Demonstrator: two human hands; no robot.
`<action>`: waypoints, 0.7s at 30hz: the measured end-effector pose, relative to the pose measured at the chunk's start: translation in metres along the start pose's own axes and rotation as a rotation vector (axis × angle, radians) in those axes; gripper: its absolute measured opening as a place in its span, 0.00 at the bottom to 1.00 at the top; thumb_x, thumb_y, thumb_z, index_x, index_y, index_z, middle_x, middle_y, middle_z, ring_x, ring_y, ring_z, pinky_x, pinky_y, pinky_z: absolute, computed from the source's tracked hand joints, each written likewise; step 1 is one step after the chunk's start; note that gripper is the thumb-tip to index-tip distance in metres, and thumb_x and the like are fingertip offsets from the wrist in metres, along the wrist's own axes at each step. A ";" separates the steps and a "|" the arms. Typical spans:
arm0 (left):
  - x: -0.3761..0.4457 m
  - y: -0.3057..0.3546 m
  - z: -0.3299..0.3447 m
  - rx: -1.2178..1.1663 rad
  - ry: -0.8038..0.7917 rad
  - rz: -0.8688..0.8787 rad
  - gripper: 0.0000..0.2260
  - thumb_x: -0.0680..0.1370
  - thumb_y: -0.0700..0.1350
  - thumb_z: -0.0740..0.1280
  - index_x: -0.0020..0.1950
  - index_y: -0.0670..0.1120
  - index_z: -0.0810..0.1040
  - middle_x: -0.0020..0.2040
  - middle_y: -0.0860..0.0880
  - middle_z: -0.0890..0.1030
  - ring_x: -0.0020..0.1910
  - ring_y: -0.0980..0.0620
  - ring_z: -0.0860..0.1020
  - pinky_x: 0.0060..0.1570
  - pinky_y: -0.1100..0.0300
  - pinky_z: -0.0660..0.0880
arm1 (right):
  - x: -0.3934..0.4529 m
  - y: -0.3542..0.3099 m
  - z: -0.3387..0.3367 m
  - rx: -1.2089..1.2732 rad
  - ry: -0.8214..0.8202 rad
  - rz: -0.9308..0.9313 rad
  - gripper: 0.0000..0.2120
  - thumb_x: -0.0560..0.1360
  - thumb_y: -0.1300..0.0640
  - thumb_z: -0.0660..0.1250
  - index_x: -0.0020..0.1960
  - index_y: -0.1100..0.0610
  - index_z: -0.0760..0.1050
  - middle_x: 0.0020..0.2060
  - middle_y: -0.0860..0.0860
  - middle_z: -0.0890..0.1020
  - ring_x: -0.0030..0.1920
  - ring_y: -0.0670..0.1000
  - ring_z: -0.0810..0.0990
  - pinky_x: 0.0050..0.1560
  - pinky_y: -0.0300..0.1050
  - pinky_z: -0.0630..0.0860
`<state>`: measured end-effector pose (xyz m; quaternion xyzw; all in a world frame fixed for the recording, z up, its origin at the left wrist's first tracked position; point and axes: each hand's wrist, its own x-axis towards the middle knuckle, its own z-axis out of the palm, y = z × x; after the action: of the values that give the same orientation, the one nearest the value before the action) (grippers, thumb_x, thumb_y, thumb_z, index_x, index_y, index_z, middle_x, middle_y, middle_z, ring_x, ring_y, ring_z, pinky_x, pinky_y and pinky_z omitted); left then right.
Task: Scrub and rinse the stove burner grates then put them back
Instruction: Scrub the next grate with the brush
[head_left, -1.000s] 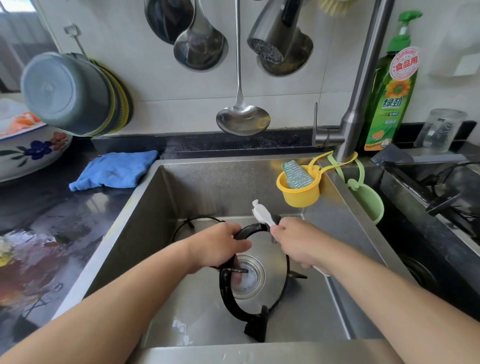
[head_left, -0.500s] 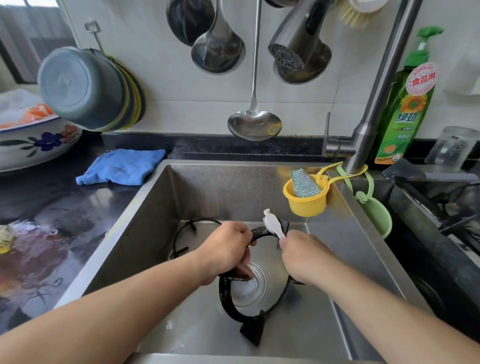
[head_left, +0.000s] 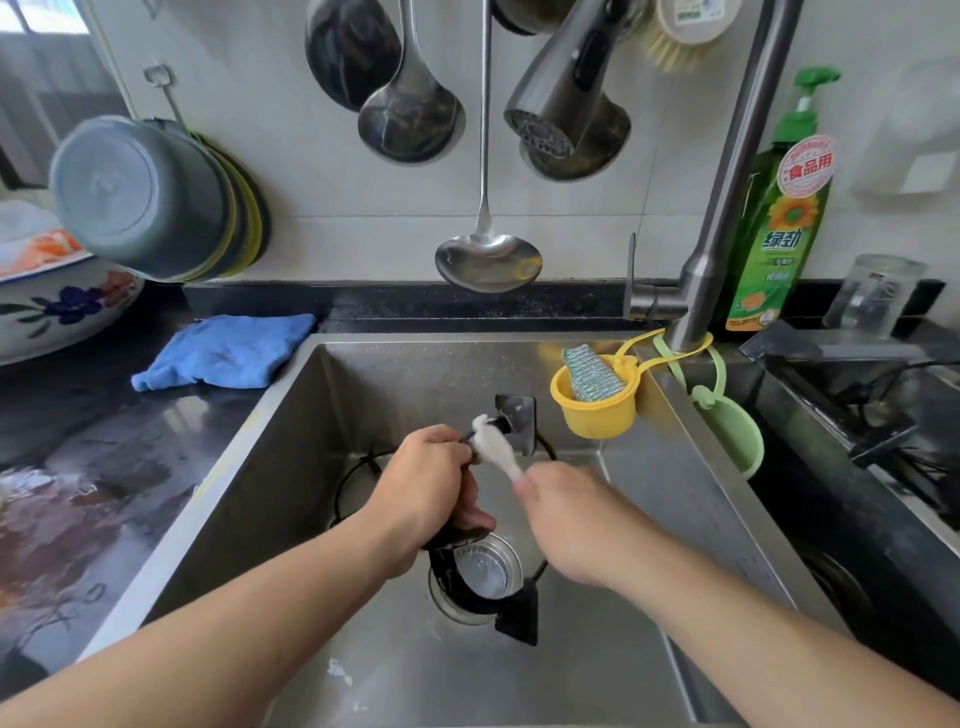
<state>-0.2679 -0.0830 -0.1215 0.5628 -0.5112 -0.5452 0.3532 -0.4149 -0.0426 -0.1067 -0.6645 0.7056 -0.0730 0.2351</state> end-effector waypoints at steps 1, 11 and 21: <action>-0.001 0.001 0.000 0.004 0.000 0.005 0.10 0.80 0.35 0.55 0.48 0.37 0.76 0.28 0.41 0.75 0.27 0.38 0.79 0.50 0.31 0.78 | 0.005 0.003 -0.005 0.013 0.056 0.032 0.10 0.84 0.55 0.55 0.47 0.52 0.72 0.44 0.54 0.77 0.41 0.57 0.74 0.33 0.47 0.66; -0.003 0.003 -0.001 0.209 0.039 0.107 0.06 0.77 0.35 0.59 0.48 0.37 0.75 0.27 0.44 0.77 0.34 0.36 0.84 0.39 0.50 0.77 | 0.009 0.005 -0.008 -0.022 0.115 0.046 0.09 0.84 0.52 0.54 0.48 0.52 0.71 0.50 0.57 0.79 0.42 0.57 0.72 0.39 0.47 0.68; -0.004 -0.001 0.008 0.515 0.080 0.233 0.08 0.83 0.46 0.59 0.46 0.44 0.69 0.37 0.44 0.80 0.32 0.41 0.78 0.39 0.48 0.78 | 0.007 0.002 -0.006 -0.046 0.290 0.059 0.11 0.83 0.57 0.57 0.59 0.57 0.76 0.40 0.51 0.71 0.42 0.56 0.71 0.37 0.47 0.67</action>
<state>-0.2755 -0.0772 -0.1222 0.5923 -0.6798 -0.3306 0.2788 -0.4192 -0.0503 -0.1042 -0.6311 0.7529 -0.1453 0.1174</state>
